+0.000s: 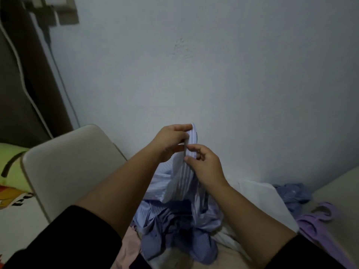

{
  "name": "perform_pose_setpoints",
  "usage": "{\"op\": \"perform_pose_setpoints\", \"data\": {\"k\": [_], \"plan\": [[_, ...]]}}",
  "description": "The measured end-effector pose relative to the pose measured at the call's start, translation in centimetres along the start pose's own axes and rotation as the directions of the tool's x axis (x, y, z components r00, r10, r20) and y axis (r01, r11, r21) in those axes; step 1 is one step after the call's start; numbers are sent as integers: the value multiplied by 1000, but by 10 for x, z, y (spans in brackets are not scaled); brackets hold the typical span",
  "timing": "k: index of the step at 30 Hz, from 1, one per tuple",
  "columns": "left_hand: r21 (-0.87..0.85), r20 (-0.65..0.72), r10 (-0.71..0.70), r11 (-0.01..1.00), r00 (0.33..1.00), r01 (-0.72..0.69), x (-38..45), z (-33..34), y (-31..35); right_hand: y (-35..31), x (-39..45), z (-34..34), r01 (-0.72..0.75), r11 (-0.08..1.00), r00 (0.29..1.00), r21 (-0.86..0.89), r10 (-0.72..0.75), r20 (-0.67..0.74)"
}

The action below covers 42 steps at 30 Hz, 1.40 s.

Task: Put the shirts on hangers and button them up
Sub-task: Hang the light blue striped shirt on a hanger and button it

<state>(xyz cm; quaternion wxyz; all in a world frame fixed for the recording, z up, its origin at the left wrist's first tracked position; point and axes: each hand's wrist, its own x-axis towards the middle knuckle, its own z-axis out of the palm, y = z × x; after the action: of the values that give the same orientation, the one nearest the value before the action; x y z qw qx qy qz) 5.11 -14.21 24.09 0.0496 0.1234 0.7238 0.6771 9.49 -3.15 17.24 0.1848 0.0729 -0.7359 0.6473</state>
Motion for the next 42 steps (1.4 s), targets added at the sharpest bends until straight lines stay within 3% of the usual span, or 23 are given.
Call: {"op": "perform_pose_setpoints", "data": {"k": [2, 4, 5, 7, 9, 14, 21, 25, 29, 31, 34, 36, 40, 42], "plan": [[55, 15, 41, 998, 999, -42, -3, 9, 13, -20, -1, -23, 4, 1000, 1000, -22, -4, -10], [238, 43, 119, 963, 992, -126, -6, 16, 27, -40, -3, -48, 27, 998, 1000, -65, -27, 10], [381, 74, 167, 906, 983, -183, -8, 20, 33, -50, -4, -60, 47, 995, 998, -91, -44, 32], [643, 174, 261, 700, 950, -310, -12, 30, 46, -71, -4, -83, 64, 989, 994, -136, -51, 98], [732, 258, 286, 565, 923, -380, -17, 45, 58, -91, -6, -106, 66, 978, 987, -200, -35, 156], [555, 428, 95, 758, 899, -344, -32, 80, 79, -129, -18, -158, 53, 959, 981, -278, 2, 196], [554, 394, 204, 725, 896, -408, -46, 105, 92, -141, -34, -186, -1, 977, 988, -212, 33, 150], [549, 381, 255, 712, 889, -439, -51, 101, 92, -139, -44, -195, -88, 977, 953, -192, 139, 269], [556, 329, 365, 670, 871, -491, -56, 93, 95, -143, -52, -201, -101, 932, 916, -348, 224, 332], [467, 326, 362, 742, 873, -482, -60, 88, 99, -149, -53, -203, -70, 910, 945, -409, 191, 265], [134, 399, 273, 927, 875, -350, -69, 80, 106, -163, -50, -212, -38, 932, 986, -360, 93, 137], [44, 493, 215, 962, 843, -271, -76, 74, 112, -177, -50, -217, -3, 935, 997, -354, 31, 74], [193, 612, 112, 939, 783, -286, -86, 64, 126, -198, -49, -223, 84, 903, 996, -421, -87, 14], [338, 611, 97, 866, 786, -369, -87, 61, 133, -203, -49, -225, 127, 877, 987, -463, -157, -26]]}}
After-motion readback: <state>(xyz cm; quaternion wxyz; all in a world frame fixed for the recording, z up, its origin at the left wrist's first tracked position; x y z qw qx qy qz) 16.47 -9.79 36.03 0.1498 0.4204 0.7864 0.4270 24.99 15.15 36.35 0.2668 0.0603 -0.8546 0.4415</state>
